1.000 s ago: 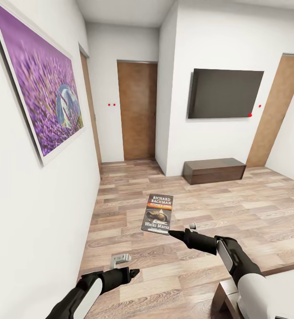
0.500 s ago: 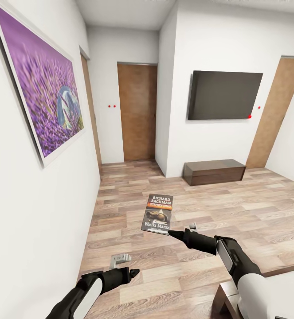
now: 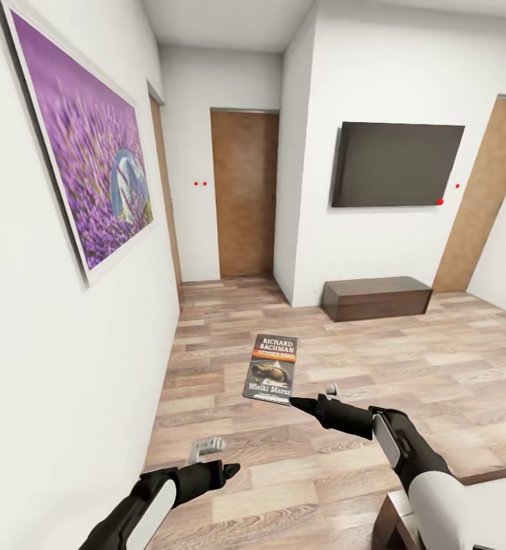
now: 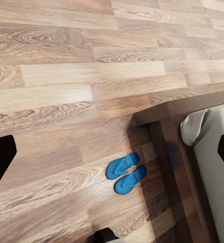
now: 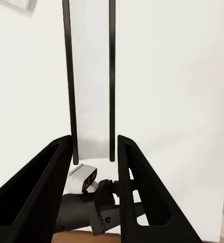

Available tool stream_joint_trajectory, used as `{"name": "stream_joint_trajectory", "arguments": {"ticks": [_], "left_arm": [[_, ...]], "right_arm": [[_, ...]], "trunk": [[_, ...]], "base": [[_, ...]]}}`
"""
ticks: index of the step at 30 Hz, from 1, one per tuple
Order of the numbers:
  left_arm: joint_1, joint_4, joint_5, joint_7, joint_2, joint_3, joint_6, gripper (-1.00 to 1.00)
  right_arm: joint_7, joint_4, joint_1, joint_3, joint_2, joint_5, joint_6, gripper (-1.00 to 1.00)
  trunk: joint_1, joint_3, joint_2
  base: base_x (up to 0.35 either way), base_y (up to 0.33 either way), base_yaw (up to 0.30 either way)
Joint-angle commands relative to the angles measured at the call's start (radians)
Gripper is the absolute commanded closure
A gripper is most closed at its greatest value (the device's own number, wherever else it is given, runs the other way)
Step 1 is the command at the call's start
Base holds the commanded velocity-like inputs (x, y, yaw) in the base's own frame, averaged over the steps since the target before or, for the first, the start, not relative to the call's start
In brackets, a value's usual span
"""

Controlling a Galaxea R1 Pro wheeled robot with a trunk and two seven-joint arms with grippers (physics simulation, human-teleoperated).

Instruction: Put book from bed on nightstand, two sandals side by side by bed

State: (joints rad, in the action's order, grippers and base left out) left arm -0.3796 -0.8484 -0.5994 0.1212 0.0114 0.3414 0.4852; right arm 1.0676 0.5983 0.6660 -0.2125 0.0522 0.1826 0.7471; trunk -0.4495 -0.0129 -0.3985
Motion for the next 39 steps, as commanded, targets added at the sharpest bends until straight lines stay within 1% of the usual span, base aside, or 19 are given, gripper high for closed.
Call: {"name": "stream_joint_trajectory", "arguments": {"ticks": [1,16,27,39], "left_arm": [[-0.001,-0.001,-0.003,0.0,0.001,0.002,0.003,-1.0],[-0.001,0.0,-0.003,0.0,0.0,0.002,0.003,-1.0],[-0.001,0.0,-0.003,0.0,0.0,0.002,0.003,-1.0],[-0.001,0.0,-0.003,0.0,0.001,0.002,0.003,-1.0]], "right_arm": [[0.001,0.0,0.0,-0.002,0.0,0.003,0.005,1.0],[0.002,0.0,0.0,-0.003,0.001,0.003,0.005,1.0],[0.002,0.0,0.0,-0.003,0.001,0.004,0.006,1.0],[0.003,0.0,0.0,-0.004,0.001,0.004,0.006,1.0]], "trunk": [[-0.001,-0.001,-0.002],[-0.001,-0.001,-0.002],[-0.001,-0.003,-0.002],[-0.001,-0.004,-0.002]], "base": [[0.0,0.012,0.15],[0.0,0.003,0.047],[0.0,0.0,0.167],[0.0,0.0,0.04]]}}
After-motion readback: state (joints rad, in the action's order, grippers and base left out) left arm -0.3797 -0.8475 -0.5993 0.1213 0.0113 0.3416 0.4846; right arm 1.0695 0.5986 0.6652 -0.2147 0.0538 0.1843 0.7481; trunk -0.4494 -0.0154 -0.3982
